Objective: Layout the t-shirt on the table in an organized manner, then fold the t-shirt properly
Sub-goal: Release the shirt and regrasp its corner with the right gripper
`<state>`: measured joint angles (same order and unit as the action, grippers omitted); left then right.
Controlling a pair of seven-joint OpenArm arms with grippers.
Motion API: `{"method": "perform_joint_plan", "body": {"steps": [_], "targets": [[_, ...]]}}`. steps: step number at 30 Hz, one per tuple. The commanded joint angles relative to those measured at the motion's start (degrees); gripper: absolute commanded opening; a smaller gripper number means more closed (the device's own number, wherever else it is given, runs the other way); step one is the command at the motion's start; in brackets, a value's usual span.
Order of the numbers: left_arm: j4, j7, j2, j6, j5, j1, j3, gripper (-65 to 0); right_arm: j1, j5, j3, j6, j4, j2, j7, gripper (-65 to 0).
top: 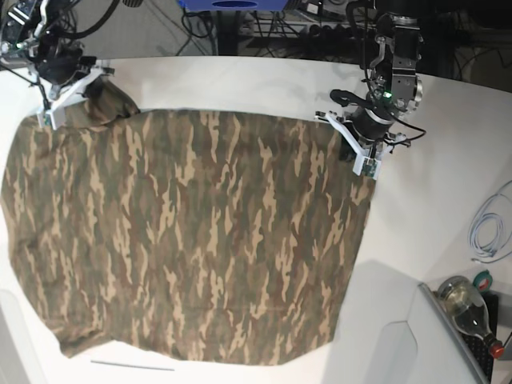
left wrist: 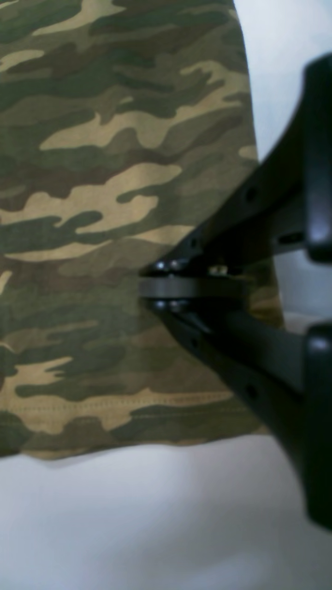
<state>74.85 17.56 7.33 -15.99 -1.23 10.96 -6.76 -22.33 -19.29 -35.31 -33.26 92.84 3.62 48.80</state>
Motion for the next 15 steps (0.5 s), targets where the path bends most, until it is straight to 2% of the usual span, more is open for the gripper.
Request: {"method": "perform_joint_plan", "body": {"steps": [1,5,8,12,15], "targets": [[0.62,-0.29,0.54,0.3,0.22,-0.28,-0.14,-65.0,0.13,-1.06,-0.25,-0.02,1.89,-0.58,-0.22,-63.8],[0.62,-0.29,0.54,0.3,0.22,-0.28,-0.14,-65.0,-0.75,-1.06,-1.75,-0.02,5.4,-0.67,3.29,-65.0],[0.71,-0.29,0.54,0.3,0.22,-0.28,-0.14,-65.0,-0.84,-1.06,-4.73,-0.02,8.66,-0.67,8.13,-65.0],[1.06,-0.29,0.54,0.3,0.22,-0.28,-0.14,-65.0,-1.28,-1.06,-7.72,-0.02,11.47,-2.69,12.7,-65.0],[1.15,-0.29,0.54,0.3,0.22,-0.28,-0.14,-65.0,-1.28,-1.06,-9.75,-0.02,11.73,-3.05,14.37,-65.0]]}}
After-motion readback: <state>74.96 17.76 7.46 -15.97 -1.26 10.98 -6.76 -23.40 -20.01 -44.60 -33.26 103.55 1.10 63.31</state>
